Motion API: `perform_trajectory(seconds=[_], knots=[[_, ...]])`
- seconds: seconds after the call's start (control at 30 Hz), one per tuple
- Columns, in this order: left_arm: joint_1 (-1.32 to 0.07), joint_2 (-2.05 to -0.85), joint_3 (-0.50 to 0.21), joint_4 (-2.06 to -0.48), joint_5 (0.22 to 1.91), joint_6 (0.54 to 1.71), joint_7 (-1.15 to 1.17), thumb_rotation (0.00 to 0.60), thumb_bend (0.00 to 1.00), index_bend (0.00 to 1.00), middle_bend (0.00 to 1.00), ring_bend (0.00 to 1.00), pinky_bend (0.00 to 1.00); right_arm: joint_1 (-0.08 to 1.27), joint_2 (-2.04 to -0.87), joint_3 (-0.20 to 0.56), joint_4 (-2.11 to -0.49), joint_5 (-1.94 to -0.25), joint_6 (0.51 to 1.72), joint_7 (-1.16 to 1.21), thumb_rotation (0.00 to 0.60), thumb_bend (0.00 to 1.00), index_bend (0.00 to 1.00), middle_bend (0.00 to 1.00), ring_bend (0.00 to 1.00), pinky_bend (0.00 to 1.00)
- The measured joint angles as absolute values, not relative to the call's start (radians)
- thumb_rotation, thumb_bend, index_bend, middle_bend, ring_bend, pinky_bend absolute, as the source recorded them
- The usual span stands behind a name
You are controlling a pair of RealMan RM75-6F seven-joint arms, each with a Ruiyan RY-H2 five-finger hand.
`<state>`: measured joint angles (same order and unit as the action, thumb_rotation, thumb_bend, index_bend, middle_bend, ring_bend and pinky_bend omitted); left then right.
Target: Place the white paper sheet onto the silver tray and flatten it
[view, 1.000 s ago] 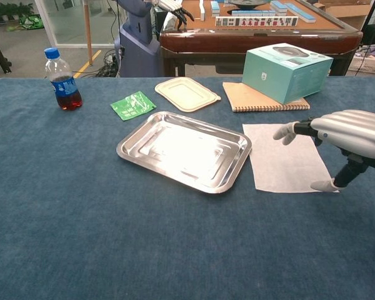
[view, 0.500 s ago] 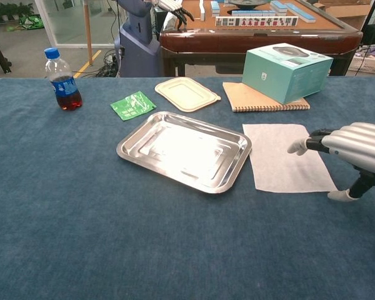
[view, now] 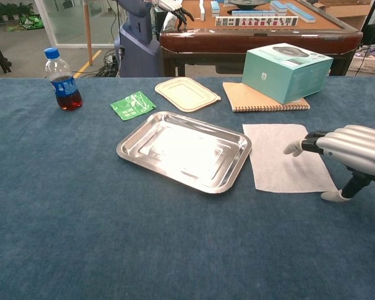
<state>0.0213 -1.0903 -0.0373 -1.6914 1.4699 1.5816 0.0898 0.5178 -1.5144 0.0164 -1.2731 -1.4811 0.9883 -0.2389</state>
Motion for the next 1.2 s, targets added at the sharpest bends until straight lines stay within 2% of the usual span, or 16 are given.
perform_trajectory(seconds=[0.73, 0.9, 1.2], knots=[[0.021, -1.093, -0.038, -1.688, 1.467, 1.576, 0.091, 0.600, 0.22, 0.22, 0.18, 0.17, 0.11, 0.532, -1.541, 0.019, -1.229, -1.466, 0.986, -0.243, 0.600, 0.22, 0.19, 0.21, 0.12, 0.31], [0.023, -1.093, -0.038, -1.686, 1.466, 1.575, 0.089, 0.600, 0.22, 0.22, 0.18, 0.17, 0.11, 0.534, -1.540, 0.022, -1.232, -1.470, 0.996, -0.229, 0.600, 0.28, 0.22, 0.21, 0.12, 0.31], [0.022, -1.095, -0.038, -1.681, 1.465, 1.571, 0.085, 0.600, 0.22, 0.22, 0.18, 0.17, 0.11, 0.540, -1.539, 0.026, -1.233, -1.474, 1.004, -0.222, 0.600, 0.31, 0.24, 0.21, 0.12, 0.31]])
